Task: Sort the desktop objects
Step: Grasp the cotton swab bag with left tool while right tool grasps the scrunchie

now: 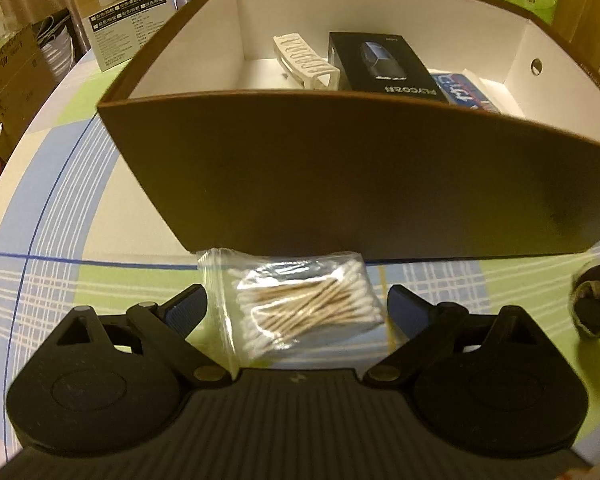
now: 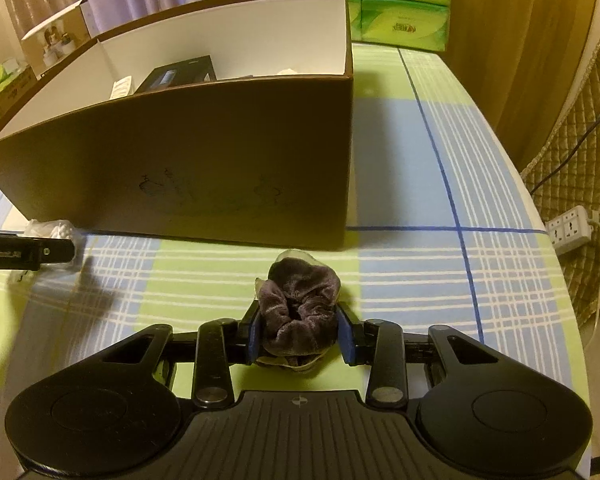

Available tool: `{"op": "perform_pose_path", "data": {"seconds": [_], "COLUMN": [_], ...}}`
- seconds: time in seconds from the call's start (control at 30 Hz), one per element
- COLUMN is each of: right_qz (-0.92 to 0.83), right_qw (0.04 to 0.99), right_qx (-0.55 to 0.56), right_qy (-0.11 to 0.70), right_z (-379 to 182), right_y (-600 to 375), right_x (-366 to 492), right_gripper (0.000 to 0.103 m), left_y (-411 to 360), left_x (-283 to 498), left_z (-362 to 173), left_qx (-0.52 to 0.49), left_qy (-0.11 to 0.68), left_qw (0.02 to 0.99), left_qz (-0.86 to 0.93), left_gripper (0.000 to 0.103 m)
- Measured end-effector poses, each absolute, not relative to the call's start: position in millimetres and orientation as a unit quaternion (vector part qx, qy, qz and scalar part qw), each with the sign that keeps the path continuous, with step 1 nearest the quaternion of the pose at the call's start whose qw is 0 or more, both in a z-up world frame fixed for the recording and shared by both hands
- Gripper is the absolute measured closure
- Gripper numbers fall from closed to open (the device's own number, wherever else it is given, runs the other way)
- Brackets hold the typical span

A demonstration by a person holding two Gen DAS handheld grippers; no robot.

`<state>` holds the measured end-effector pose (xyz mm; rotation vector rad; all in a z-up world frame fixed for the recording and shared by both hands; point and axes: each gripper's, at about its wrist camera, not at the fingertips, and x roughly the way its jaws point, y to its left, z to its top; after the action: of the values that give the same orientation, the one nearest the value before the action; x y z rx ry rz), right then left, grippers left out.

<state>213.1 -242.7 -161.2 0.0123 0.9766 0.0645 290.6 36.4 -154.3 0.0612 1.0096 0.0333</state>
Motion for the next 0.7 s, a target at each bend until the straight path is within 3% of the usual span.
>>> {"op": "perform_pose_path", "data": {"seconds": [0.13,0.43,0.7], "right_qz": [0.031,0.032,0.039], "right_qw": [0.884,0.884,0.88], "right_qx": [0.005,-0.006,-0.028], "right_qy": [0.467,0.467,0.472], "right_z": [-162,-164,-163], "right_y": [-243,-236,-226], "right_x": [212,209,197], "right_gripper": [0.068,0.068,0.069], "left_y": [39,46,53], "left_x": [292,280,256], "left_z": [-160,-158,-152], "left_qx": [0.042,0.067,0.069], "left_qy": [0.476,0.475,0.493], "left_qw": [0.878,0.876,0.866], "left_qz": [-0.003,-0.041,-0.051], "left_gripper": [0.011,0.027,0.03]}}
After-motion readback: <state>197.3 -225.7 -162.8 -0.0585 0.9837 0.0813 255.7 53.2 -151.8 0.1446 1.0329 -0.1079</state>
